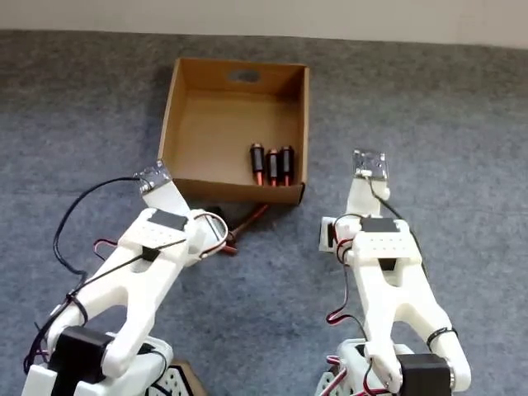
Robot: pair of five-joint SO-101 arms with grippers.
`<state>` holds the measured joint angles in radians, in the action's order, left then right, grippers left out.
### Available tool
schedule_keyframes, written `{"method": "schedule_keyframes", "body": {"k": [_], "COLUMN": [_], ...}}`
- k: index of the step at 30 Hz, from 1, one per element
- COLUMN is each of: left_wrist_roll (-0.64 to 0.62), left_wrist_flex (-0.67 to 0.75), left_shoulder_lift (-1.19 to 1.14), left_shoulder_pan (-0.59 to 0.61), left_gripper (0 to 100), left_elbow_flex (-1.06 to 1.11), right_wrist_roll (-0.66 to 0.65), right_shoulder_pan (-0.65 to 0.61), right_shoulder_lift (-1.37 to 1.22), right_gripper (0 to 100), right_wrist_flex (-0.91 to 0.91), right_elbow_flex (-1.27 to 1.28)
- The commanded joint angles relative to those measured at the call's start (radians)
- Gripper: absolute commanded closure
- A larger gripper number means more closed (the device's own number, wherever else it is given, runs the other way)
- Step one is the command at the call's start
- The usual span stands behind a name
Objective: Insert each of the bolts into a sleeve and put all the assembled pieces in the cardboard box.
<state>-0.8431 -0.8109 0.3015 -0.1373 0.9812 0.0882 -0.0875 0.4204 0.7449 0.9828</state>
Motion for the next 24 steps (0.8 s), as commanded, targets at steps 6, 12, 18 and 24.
{"method": "schedule_keyframes", "body": {"k": [6,12,18,24], "left_wrist_roll": [-0.008,-0.008,-0.008,-0.008], "left_wrist_flex": [0.114,0.132,0.132,0.132], "left_shoulder_lift": [0.008,0.008,0.008,0.008], "left_shoulder_pan": [0.035,0.035,0.035,0.035], "left_gripper": [79,79,79,85], "left_elbow_flex": [0.004,0.005,0.059,0.07], "right_wrist_roll": [0.003,0.005,0.005,0.006], "right_shoulder_pan": [0.008,0.008,0.008,0.008], "right_shoulder_lift": [0.038,0.038,0.038,0.038], "right_gripper": [99.3,99.3,99.3,99.3], "right_wrist_flex": [-0.012,-0.012,-0.012,-0.012], "right_elbow_flex": [-0.004,-0.004,-0.004,-0.004]}}
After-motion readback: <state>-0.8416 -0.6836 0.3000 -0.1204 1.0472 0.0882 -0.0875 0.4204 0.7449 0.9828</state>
